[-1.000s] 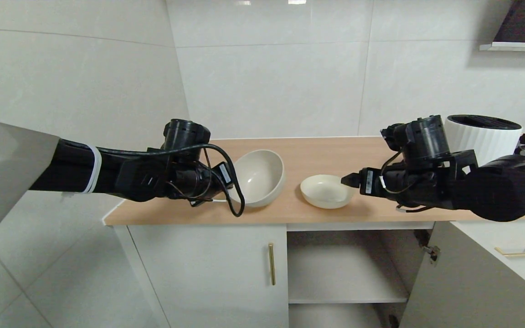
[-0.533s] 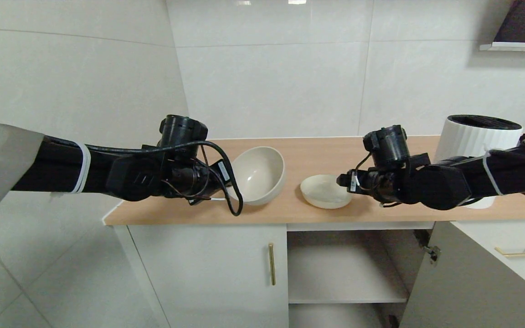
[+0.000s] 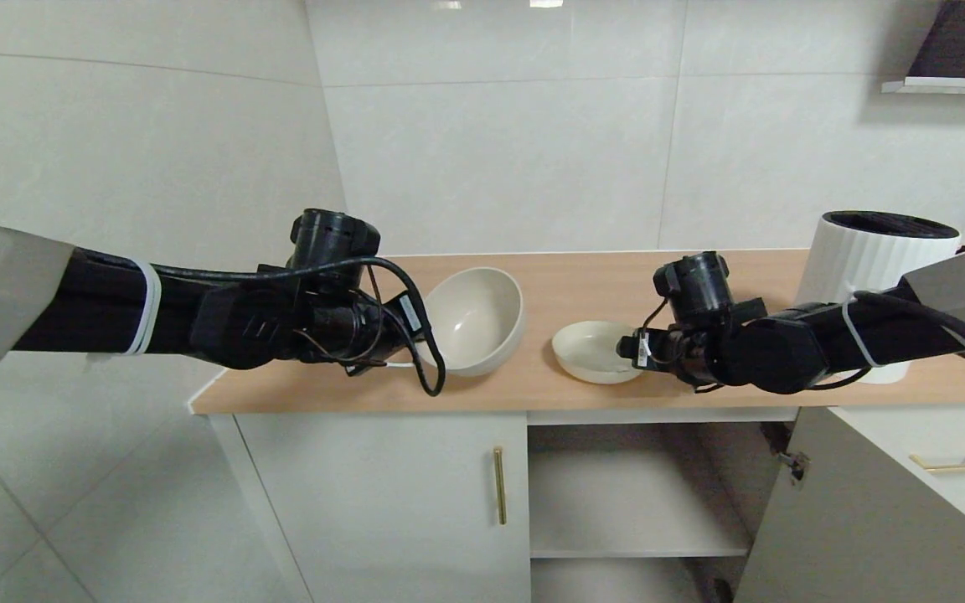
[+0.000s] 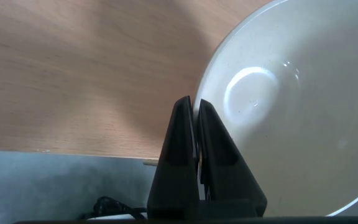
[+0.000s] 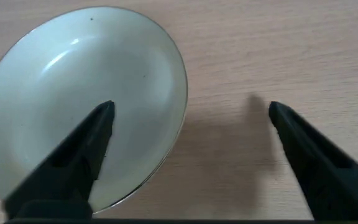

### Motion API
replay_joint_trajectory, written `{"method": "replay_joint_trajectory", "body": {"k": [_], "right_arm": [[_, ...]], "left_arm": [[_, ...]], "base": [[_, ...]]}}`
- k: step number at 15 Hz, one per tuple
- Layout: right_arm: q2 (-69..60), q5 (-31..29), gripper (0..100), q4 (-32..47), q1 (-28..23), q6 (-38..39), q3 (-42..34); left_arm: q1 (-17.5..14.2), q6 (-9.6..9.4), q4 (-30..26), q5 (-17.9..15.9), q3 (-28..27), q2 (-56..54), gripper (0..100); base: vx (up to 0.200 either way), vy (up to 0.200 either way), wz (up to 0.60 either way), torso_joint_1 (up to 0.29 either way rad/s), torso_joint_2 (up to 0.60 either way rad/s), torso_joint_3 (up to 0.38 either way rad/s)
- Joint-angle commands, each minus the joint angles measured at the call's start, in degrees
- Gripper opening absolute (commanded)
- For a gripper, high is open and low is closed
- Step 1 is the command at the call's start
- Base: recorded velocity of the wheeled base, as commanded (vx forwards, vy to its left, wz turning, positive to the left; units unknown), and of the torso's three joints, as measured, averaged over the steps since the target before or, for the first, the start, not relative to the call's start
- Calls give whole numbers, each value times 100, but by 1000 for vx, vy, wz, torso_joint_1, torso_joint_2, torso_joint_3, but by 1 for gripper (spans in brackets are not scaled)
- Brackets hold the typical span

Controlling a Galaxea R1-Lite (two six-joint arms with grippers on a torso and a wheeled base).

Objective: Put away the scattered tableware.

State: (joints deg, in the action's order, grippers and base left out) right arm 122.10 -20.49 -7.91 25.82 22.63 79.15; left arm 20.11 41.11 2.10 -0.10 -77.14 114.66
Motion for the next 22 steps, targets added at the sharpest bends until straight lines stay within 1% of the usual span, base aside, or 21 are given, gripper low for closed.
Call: {"method": "replay_joint_trajectory", "body": {"k": [1, 7, 10, 11, 13, 14, 15, 16, 17, 18, 20, 22], "right_arm": [[33, 1, 0, 0, 2, 23, 4], [-37, 45, 0, 0, 2, 119, -5], [-195, 54, 0, 35, -33, 190, -58], [-380, 72, 0, 106, -77, 216, -207], [-969, 546, 0, 141, -112, 277, -691], [-1320, 810, 0, 150, -130, 286, -919], [-1373, 845, 0, 150, -121, 286, -963], [-1707, 907, 0, 220, -121, 260, -1271], [-1944, 959, 0, 448, -130, 234, -1350], [-2164, 1153, 0, 756, -130, 225, -1385], [-2665, 1830, 0, 1336, -130, 225, -1666], [-2885, 1979, 0, 1345, -130, 172, -2027]], "left_arm": [[1, 3, 1, 1, 6, -6, 0], [19, 3, -8, 1, 50, -32, 0], [28, -15, -34, -61, 182, -208, 0], [28, -33, -43, -69, 261, -322, 0], [28, -103, -43, -105, 481, -577, 0], [28, -235, -51, -201, 613, -761, 0], [28, -261, -51, -228, 657, -805, 0], [28, -446, -51, -465, 955, -1113, 0], [28, -586, -43, -623, 1166, -1315, 0], [28, -674, -43, -720, 1351, -1456, 0], [28, -938, -16, -887, 1738, -1702, 0], [80, -1078, -8, -1063, 1966, -1878, 0]], "base": [[0, 0, 0, 0, 0, 0], [0, 0, 0, 0, 0, 0], [0, 0, 0, 0, 0, 0], [0, 0, 0, 0, 0, 0], [0, 0, 0, 0, 0, 0], [0, 0, 0, 0, 0, 0], [0, 0, 0, 0, 0, 0], [0, 0, 0, 0, 0, 0], [0, 0, 0, 0, 0, 0], [0, 0, 0, 0, 0, 0], [0, 0, 0, 0, 0, 0], [0, 0, 0, 0, 0, 0]]}}
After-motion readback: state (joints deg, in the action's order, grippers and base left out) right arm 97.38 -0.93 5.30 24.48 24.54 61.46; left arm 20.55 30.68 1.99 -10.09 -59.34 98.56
